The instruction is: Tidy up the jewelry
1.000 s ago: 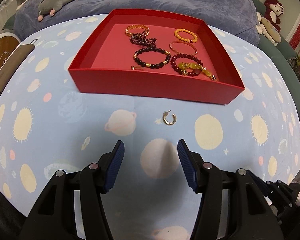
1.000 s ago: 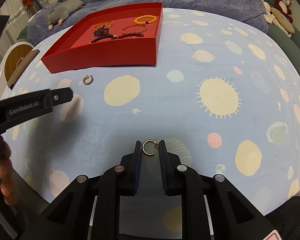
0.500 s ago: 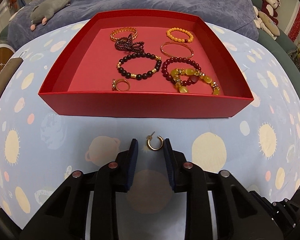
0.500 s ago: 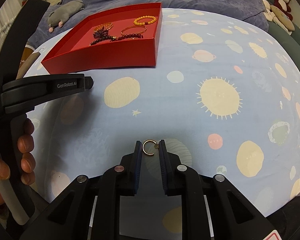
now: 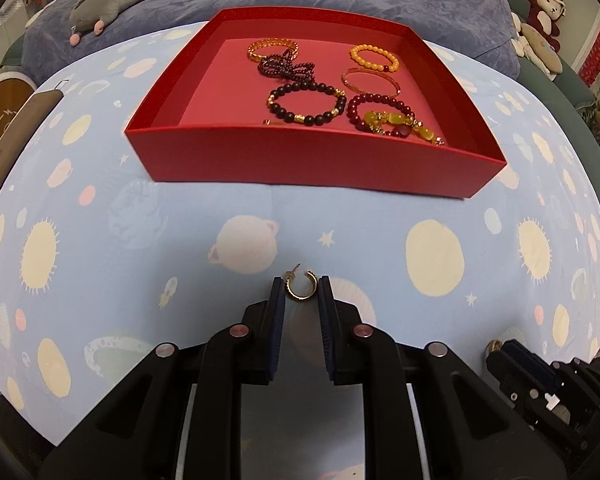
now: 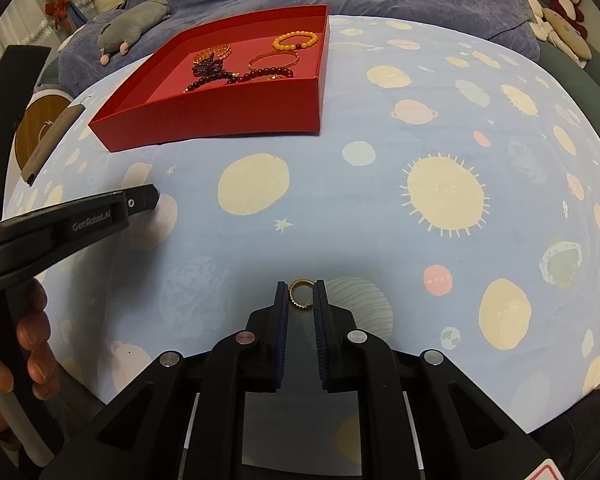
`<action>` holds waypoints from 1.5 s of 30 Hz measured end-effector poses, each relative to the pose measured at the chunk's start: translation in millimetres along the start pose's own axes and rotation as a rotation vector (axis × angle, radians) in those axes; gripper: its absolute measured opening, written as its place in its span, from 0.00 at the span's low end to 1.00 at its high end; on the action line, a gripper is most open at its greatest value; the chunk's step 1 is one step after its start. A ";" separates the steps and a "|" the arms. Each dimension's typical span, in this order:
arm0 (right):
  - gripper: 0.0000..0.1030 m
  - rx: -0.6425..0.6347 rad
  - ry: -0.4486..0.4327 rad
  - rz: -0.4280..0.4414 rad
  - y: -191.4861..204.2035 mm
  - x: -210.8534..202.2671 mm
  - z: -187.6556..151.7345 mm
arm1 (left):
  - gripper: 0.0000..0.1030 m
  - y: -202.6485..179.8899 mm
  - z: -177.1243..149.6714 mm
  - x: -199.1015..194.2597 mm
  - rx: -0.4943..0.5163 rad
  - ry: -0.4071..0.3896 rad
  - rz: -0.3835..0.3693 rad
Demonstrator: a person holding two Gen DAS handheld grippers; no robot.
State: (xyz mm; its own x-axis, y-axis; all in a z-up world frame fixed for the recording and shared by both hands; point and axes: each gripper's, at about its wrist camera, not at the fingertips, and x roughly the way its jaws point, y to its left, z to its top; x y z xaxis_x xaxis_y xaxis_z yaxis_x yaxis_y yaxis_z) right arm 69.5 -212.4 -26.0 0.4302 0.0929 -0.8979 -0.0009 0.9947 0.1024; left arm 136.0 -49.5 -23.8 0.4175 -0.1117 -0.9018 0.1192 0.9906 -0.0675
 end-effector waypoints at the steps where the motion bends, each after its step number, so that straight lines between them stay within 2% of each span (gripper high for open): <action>1: 0.11 -0.003 0.001 -0.001 0.6 -0.1 -0.3 | 0.16 1.9 -3.6 -2.0 0.003 0.000 0.007; 5: 0.11 0.021 0.011 0.017 -2.5 0.2 -1.6 | 0.16 12.8 -18.7 -10.0 -0.016 0.008 0.001; 7: 0.16 0.020 0.018 0.022 -2.0 1.3 -2.4 | 0.16 16.2 -25.0 -11.9 -0.018 0.010 0.004; 18: 0.17 -0.017 0.004 -0.025 6.5 4.6 1.8 | 0.16 21.4 -35.2 -15.2 -0.028 0.010 -0.005; 20: 0.11 -0.014 0.005 -0.020 6.7 5.4 2.9 | 0.16 21.4 -35.4 -15.1 -0.028 0.009 -0.004; 25: 0.10 -0.007 0.005 -0.015 7.1 5.2 3.3 | 0.16 23.1 -35.7 -15.9 -0.035 0.011 -0.011; 27: 0.04 0.002 0.006 -0.007 5.9 4.7 3.4 | 0.16 25.5 -35.8 -16.6 -0.045 0.012 -0.012; 33: 0.04 0.014 0.013 0.020 3.9 4.4 2.6 | 0.16 37.1 -38.1 -19.2 -0.079 0.012 -0.024; 34: 0.05 0.020 0.006 0.019 3.0 3.0 2.4 | 0.17 39.0 -38.6 -19.4 -0.086 0.013 -0.028; 36: 0.13 0.029 -0.009 0.014 0.5 -0.3 2.2 | 0.17 43.8 -39.6 -20.6 -0.101 0.014 -0.034; 38: 0.26 0.033 -0.018 0.010 -2.0 -2.0 2.6 | 0.17 48.4 -40.7 -22.1 -0.115 0.010 -0.037; 44: 0.30 0.023 -0.007 0.005 -0.6 4.6 4.7 | 0.19 60.7 -42.6 -23.8 -0.143 0.009 -0.047; 45: 0.30 0.017 -0.008 0.003 0.5 5.3 4.8 | 0.22 62.6 -43.3 -24.8 -0.147 0.008 -0.047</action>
State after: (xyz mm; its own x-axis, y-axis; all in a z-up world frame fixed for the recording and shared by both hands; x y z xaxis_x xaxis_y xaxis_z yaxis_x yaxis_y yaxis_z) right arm 76.1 -211.6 -28.7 0.4376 0.0952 -0.8941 0.0134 0.9936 0.1123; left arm 94.2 18.7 -24.2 0.4069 -0.1583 -0.8996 0.0048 0.9852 -0.1712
